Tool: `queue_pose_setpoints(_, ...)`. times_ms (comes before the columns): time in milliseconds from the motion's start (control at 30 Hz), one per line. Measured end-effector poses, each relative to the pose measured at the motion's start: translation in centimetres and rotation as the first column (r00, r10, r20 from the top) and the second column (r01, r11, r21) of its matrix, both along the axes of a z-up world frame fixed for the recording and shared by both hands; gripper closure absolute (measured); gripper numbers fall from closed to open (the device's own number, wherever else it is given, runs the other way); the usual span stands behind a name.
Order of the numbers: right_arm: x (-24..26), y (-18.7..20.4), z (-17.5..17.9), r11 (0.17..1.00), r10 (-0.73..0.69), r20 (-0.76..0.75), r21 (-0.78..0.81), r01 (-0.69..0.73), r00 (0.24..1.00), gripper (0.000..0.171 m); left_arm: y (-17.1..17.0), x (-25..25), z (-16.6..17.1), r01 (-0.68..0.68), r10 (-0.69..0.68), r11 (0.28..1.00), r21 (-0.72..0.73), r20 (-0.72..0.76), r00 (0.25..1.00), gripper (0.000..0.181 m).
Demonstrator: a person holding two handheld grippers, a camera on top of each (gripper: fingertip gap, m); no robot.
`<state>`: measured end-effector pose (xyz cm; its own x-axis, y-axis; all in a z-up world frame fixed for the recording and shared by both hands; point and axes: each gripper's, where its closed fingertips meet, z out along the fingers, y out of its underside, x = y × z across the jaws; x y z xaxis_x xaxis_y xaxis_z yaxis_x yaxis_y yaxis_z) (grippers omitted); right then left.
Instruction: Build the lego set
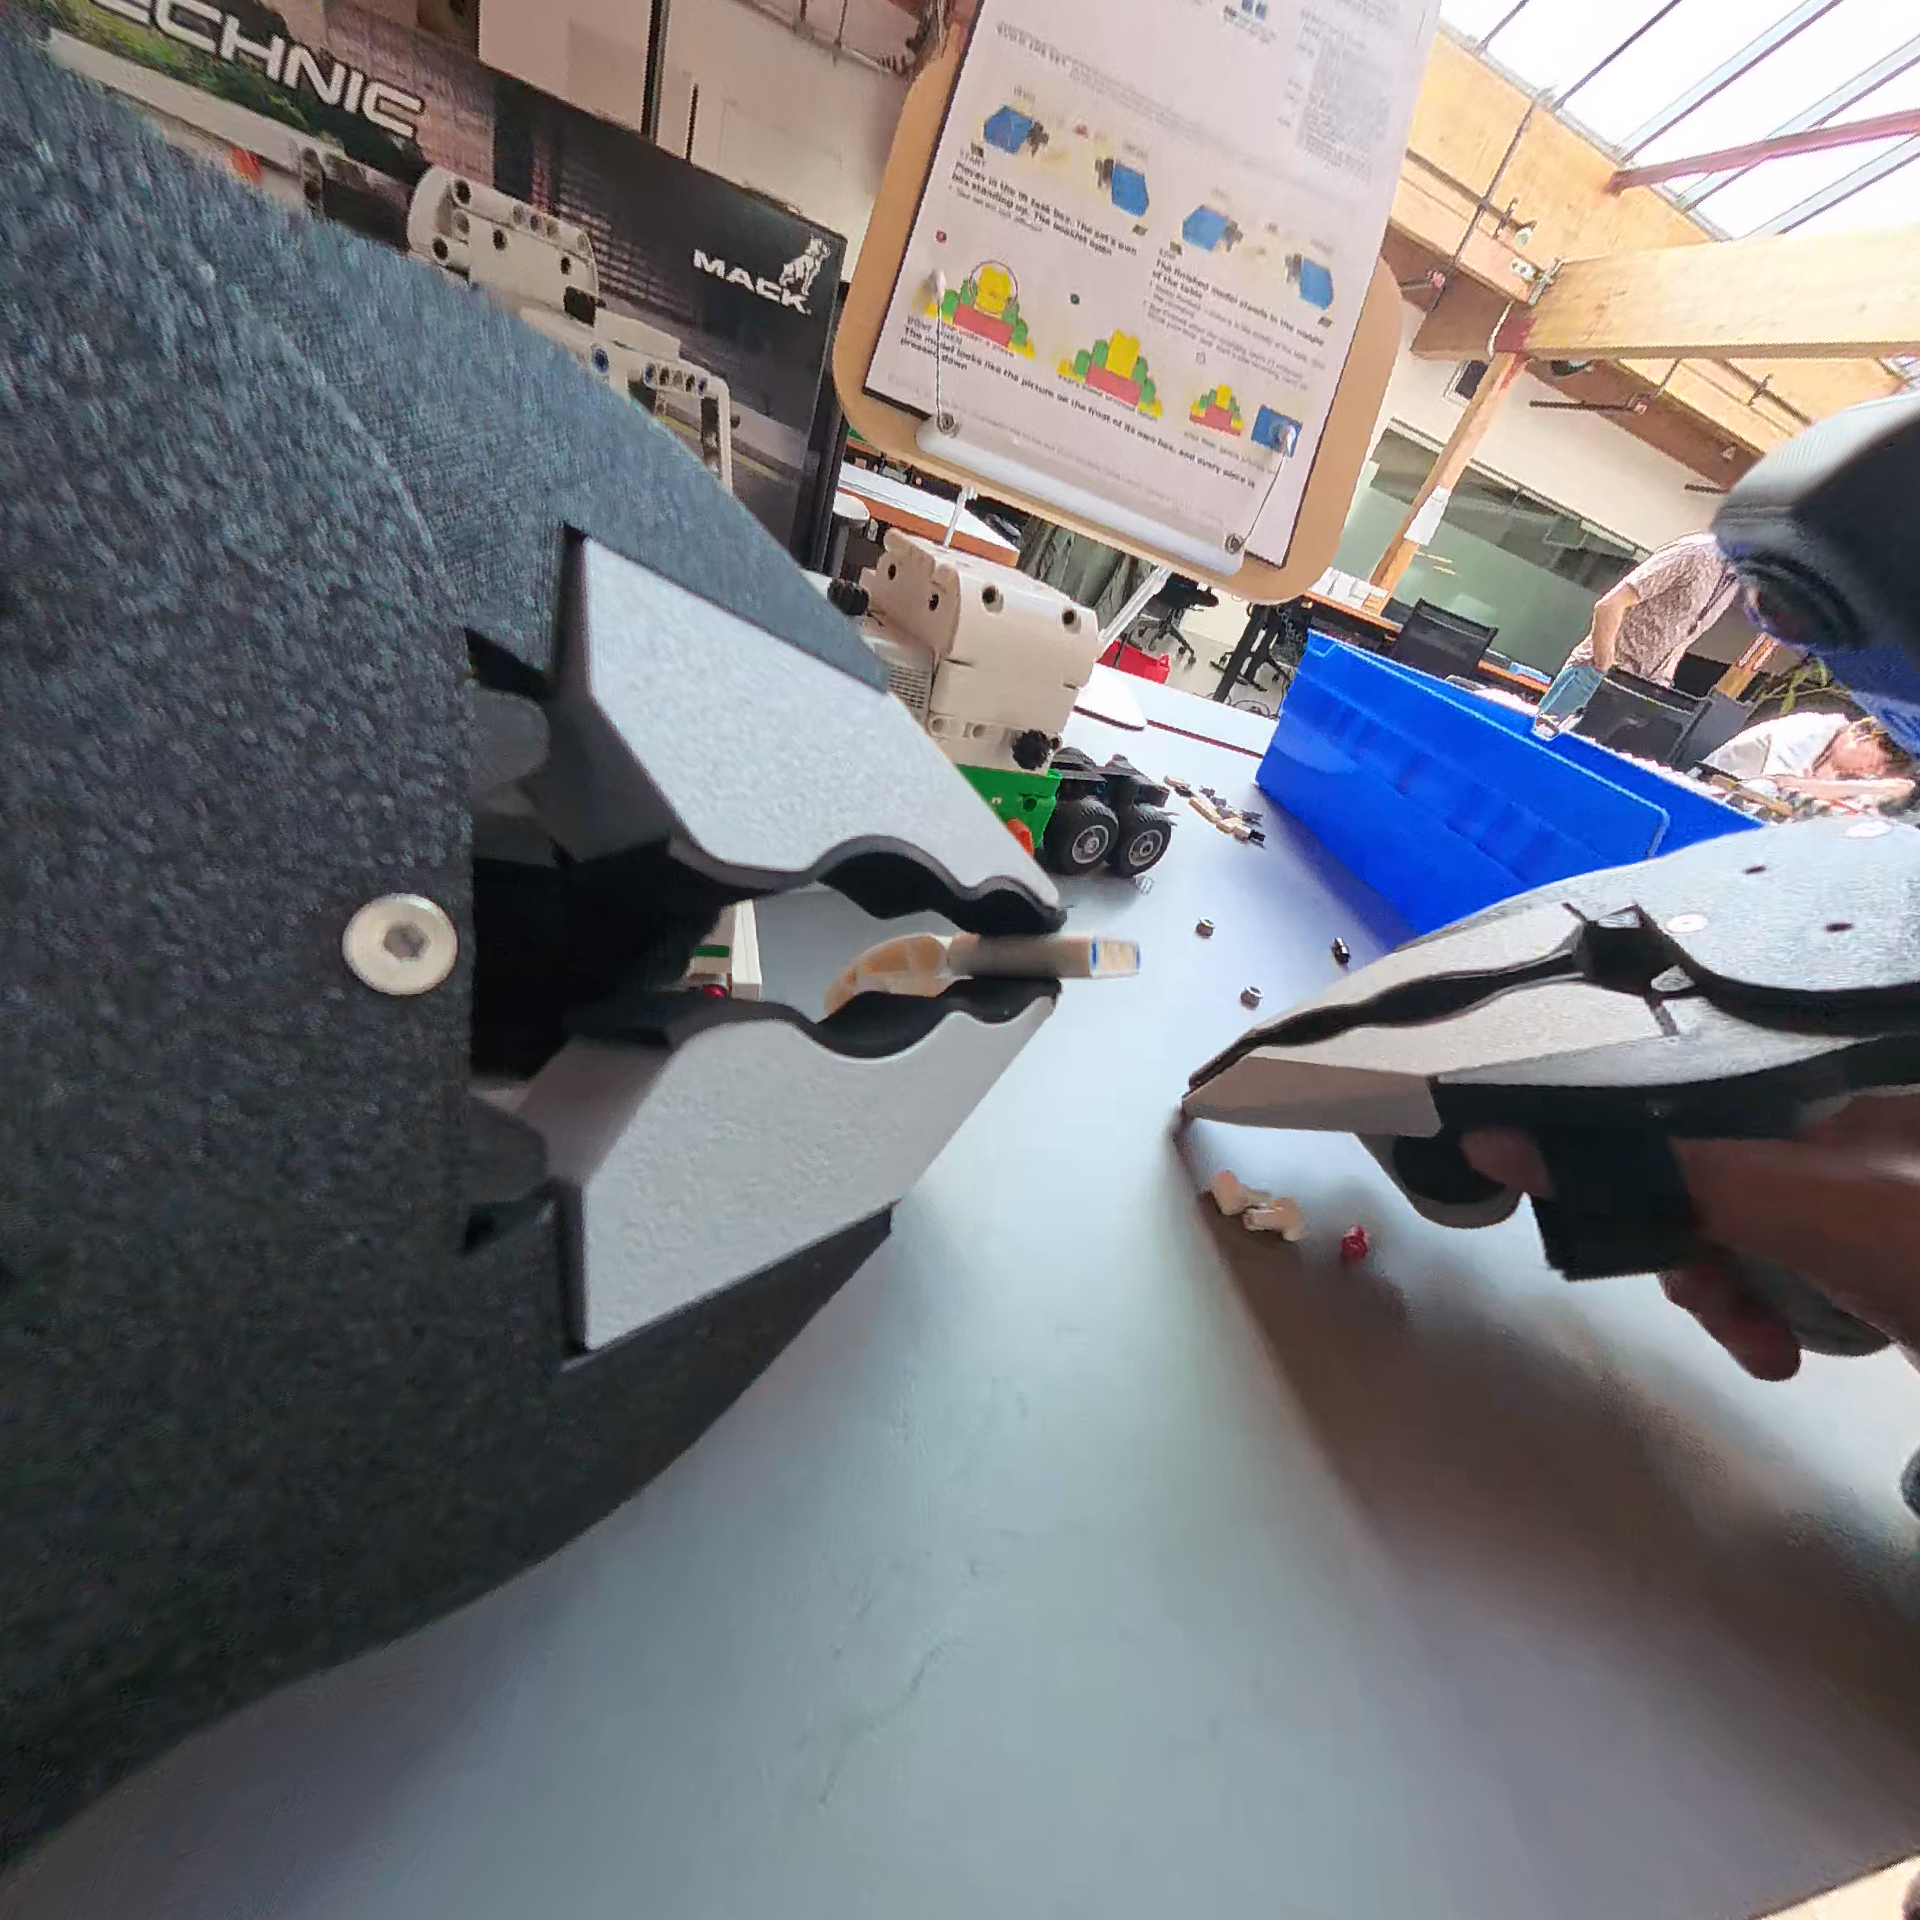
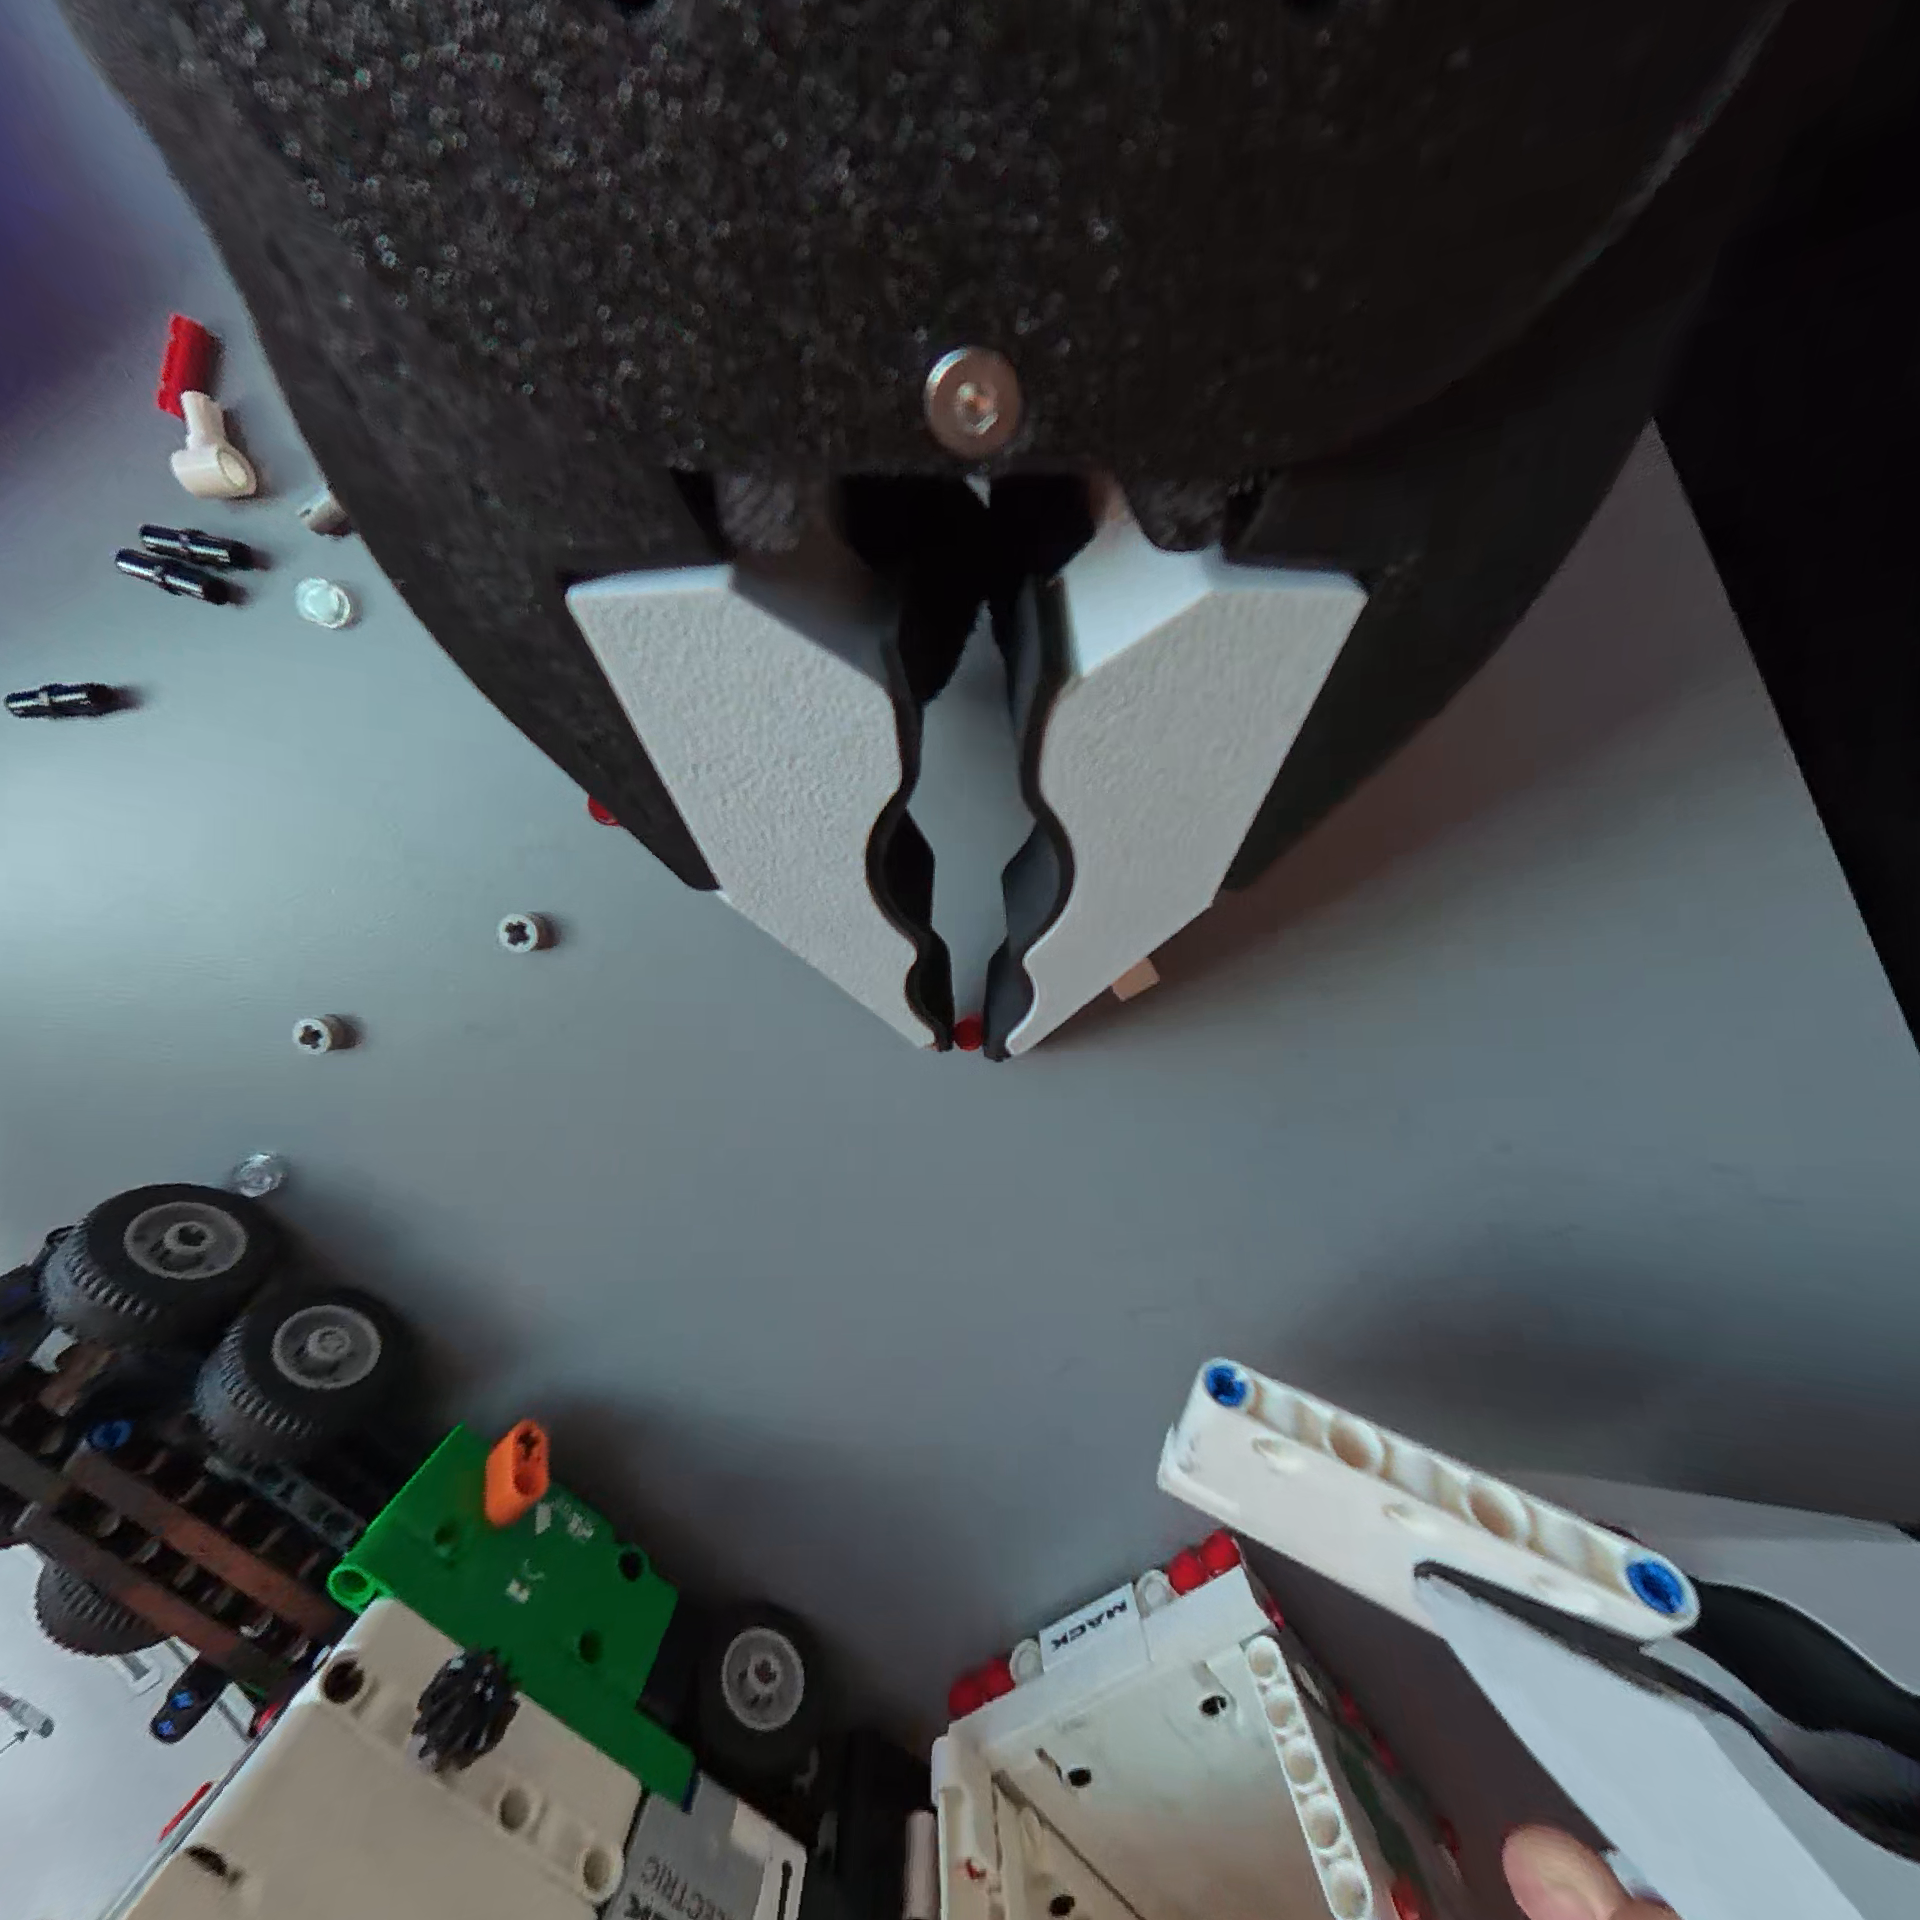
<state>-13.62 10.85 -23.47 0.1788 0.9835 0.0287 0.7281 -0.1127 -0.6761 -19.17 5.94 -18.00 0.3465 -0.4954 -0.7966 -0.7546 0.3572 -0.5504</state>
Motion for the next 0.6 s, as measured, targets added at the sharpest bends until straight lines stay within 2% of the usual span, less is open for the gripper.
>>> queue_pose_setpoints(167,0.0,0.0,0.1,1.000,0.010,-0.001,0.027,-0.010,1.000,0.161,0.1,0.0,-0.3,0.000,0.000,1.000,-0.012,-0.008,1.000,0.176)
queue_pose_setpoints(300,0.0,-0.6,1.6,0.999,0.027,-0.042,0.033,-0.025,0.999,0.153,0.0,0.0,-0.5,0.005,-0.005,1.000,-0.015,-0.012,1.000,0.176)
queue_pose_setpoints(367,-0.5,-1.9,3.0,0.995,0.078,-0.070,0.071,-0.073,0.994,0.150,-0.1,0.1,-0.4,0.017,-0.017,0.999,-0.027,0.001,1.000,0.176)
queue_pose_setpoints(433,-1.6,-3.8,4.4,0.977,0.161,-0.088,0.156,-0.146,0.983,0.148,-0.4,0.4,-0.3,0.038,-0.037,0.998,-0.044,0.016,0.999,0.176)
queue_pose_setpoints(500,-2.6,-5.5,5.0,0.939,0.237,-0.034,0.266,-0.220,0.971,0.147,-0.4,0.4,-0.2,0.041,-0.039,0.997,-0.058,0.026,0.999,0.176)
queue_pose_setpoints(600,-3.6,-5.4,5.8,0.806,0.262,0.097,0.525,-0.273,0.960,0.151,-0.4,0.2,-0.1,0.037,-0.035,0.997,-0.062,0.034,0.999,0.176)
